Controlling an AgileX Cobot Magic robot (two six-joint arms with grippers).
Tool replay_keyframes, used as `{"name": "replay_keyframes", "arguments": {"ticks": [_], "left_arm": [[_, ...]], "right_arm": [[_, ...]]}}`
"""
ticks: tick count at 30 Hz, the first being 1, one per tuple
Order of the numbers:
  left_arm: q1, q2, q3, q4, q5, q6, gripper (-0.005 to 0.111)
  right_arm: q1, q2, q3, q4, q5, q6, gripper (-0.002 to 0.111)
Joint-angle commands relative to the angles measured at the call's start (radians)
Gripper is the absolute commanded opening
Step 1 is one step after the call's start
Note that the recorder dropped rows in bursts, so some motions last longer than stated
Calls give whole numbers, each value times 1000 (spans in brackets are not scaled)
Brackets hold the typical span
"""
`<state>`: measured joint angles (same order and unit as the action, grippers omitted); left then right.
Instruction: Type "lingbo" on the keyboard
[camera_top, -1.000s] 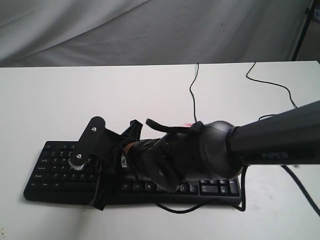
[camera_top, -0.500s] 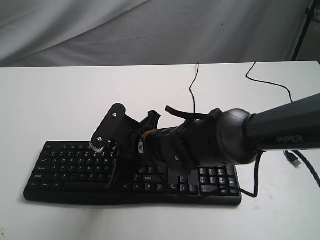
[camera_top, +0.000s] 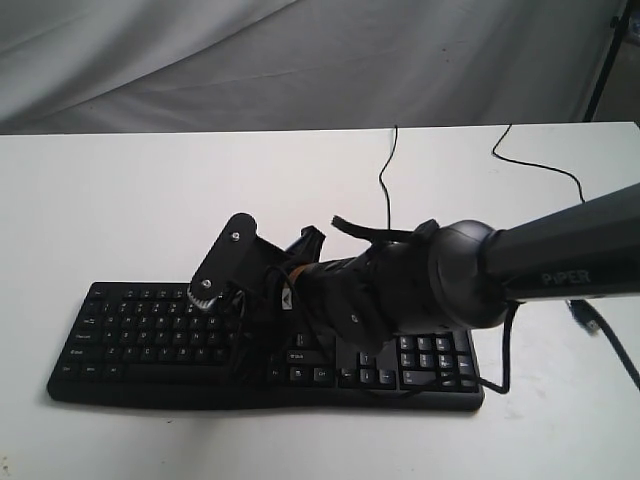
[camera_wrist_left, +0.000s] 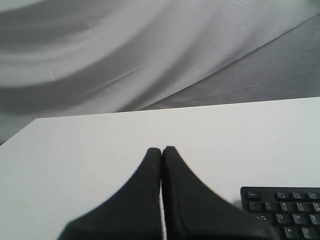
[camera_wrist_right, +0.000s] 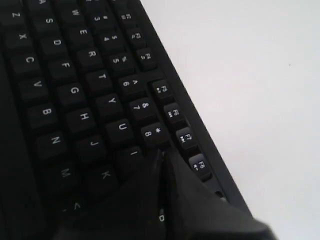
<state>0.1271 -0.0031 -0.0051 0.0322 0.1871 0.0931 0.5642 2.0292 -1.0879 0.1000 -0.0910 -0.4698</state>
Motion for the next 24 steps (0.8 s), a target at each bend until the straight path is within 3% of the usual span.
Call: {"name": "replay_keyframes", "arguments": {"ticks": [1,24], "left_arm": [[-4,3,5,-1,-4,-3,1],[-4,3,5,-1,-4,-3,1]], "right_arm": [[-7,10,4,-13,-4,-1,0],[-7,26,4,-16,-9,-1,0]]}}
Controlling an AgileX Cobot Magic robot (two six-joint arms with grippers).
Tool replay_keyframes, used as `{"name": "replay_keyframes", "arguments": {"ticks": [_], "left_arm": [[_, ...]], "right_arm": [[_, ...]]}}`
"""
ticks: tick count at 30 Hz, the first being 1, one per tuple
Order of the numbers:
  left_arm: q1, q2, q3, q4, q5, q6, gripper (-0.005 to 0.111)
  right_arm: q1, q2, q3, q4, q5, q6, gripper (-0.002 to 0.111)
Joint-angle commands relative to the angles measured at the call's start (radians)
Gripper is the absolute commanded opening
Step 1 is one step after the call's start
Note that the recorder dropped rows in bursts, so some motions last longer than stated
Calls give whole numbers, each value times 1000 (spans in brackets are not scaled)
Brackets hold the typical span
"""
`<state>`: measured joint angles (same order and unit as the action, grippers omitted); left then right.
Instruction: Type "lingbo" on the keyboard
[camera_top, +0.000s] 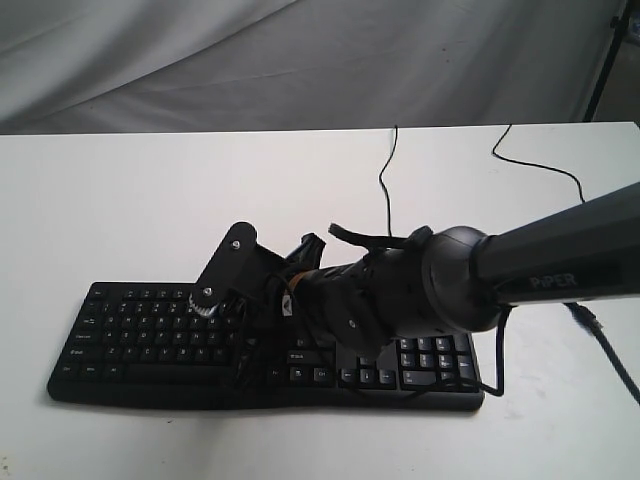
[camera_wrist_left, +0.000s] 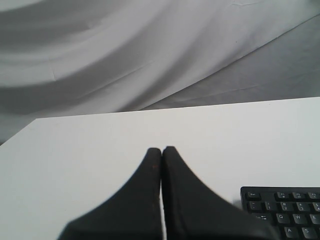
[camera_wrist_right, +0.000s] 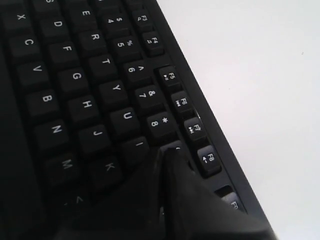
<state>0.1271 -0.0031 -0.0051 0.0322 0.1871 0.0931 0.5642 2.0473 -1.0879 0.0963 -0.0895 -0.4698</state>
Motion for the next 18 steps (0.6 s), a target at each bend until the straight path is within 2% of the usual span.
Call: {"name": "replay_keyframes", "arguments": {"ticks": [1,10,18], "left_arm": [[-4,3,5,-1,-4,-3,1],[-4,3,5,-1,-4,-3,1],[-4,3,5,-1,-4,-3,1]], "right_arm": [[-7,10,4,-12,-11,-1,0],[-7,24,4,-12,-7,-1,0],[-7,-102,6,-12,38,-1,0]]}}
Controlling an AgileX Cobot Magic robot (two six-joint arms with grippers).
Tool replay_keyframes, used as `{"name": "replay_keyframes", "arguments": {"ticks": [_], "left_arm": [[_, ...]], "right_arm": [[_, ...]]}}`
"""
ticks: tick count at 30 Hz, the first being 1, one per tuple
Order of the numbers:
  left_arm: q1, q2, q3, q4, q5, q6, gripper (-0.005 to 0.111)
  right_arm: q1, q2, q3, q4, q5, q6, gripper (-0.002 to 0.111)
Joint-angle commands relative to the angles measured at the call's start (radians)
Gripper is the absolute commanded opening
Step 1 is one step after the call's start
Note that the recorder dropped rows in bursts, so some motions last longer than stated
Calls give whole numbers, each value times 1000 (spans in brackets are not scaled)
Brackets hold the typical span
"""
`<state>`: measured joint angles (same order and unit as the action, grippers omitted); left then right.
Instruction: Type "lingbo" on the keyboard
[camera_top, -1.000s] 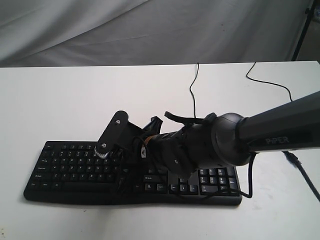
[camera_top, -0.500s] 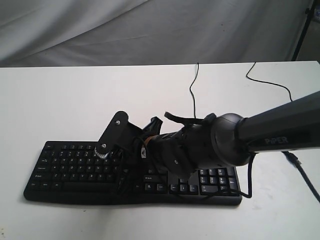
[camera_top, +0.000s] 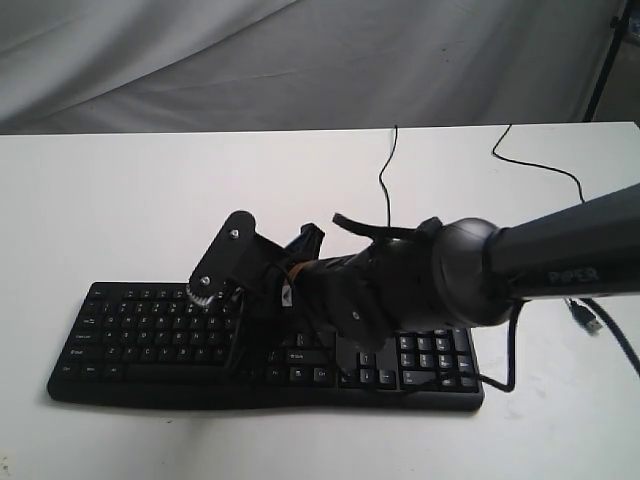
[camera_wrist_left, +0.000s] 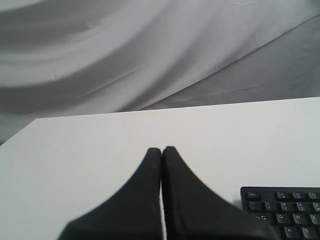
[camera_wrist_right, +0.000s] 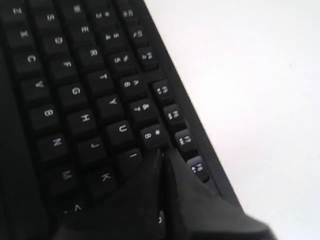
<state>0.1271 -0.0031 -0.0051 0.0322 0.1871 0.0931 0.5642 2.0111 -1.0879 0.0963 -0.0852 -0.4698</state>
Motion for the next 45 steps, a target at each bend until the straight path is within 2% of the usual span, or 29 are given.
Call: {"name": "replay_keyframes", "arguments": {"ticks": [1,4,7,12,17,21,32,36,45], "left_arm": [[-4,3,5,-1,-4,-3,1],[-4,3,5,-1,-4,-3,1],[-4,3,5,-1,-4,-3,1],[-4,3,5,-1,-4,-3,1],[-4,3,5,-1,-4,-3,1],[-4,3,5,-1,-4,-3,1],[-4,3,5,-1,-4,-3,1],[-4,3,5,-1,-4,-3,1],[-4,3,5,-1,-4,-3,1]], "right_arm": [[-7,-80,10,-12,37,-1,0],[-7,-141,59,-15,30,-1,0],[-5,-345,213,-15,7,-1,0],[-5,-832,476,107,7,8,0],[-5,-1239,620,191,6,8,0],[-5,-1357,650,191,21,8,0],[-10,-1374,650,191,49,8,0],[-112,-1402,650,191,106,8,0],[-462,-1613,650,169,367,6,0]]}}
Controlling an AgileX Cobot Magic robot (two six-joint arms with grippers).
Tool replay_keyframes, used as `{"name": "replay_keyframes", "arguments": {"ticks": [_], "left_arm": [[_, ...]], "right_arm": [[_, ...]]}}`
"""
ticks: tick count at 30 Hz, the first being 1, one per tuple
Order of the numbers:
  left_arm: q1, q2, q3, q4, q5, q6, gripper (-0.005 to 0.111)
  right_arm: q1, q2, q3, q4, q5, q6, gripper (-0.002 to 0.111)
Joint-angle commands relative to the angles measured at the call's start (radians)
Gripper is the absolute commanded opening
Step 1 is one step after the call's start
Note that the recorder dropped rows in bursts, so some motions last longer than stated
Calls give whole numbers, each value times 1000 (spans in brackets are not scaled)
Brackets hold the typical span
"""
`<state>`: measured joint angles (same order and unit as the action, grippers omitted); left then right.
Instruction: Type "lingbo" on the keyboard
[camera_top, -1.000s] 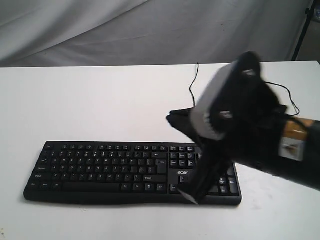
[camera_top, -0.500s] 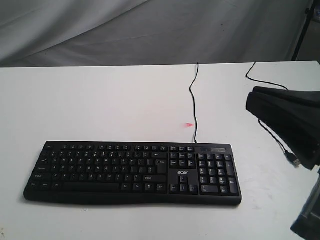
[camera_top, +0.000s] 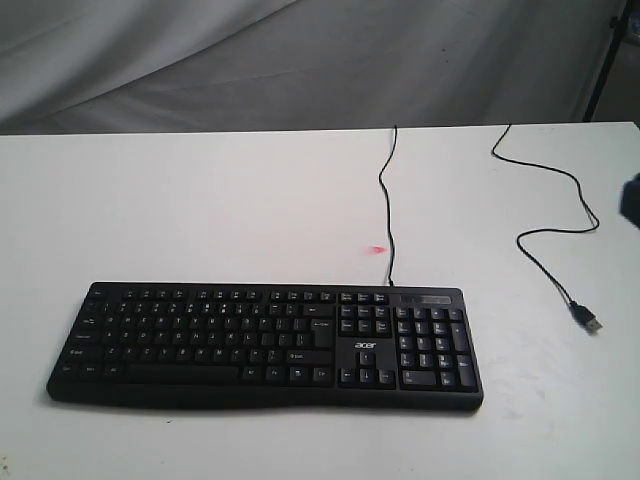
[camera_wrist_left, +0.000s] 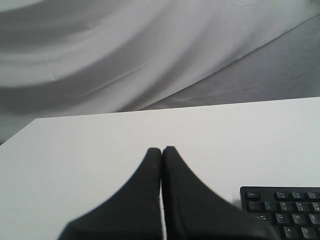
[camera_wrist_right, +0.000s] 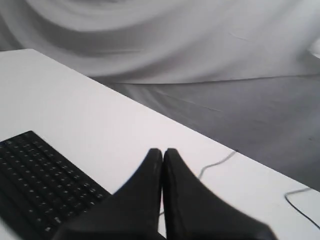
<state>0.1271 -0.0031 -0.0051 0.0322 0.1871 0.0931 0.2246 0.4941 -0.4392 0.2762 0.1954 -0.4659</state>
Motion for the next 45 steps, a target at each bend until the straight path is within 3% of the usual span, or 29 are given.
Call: {"name": "replay_keyframes", "arguments": {"ticks": [1,7,14,26,32,45], "left_arm": [[-4,3,5,-1,-4,-3,1],[-4,3,5,-1,-4,-3,1],[-4,3,5,-1,-4,-3,1],[-4,3,5,-1,-4,-3,1],[-4,3,5,-1,-4,-3,1],[-4,3,5,-1,-4,-3,1]], "right_arm": [[-156,-123,1,-11,103,2,0],[-258,-303,20,-11,254,2,0],[-268,-369,127,-11,223,2,0],[-268,-369,305,-26,-76,9,0],[-268,-369,439,-137,-261,138,0],[-268,-454,439,-134,-170,131,0]]}}
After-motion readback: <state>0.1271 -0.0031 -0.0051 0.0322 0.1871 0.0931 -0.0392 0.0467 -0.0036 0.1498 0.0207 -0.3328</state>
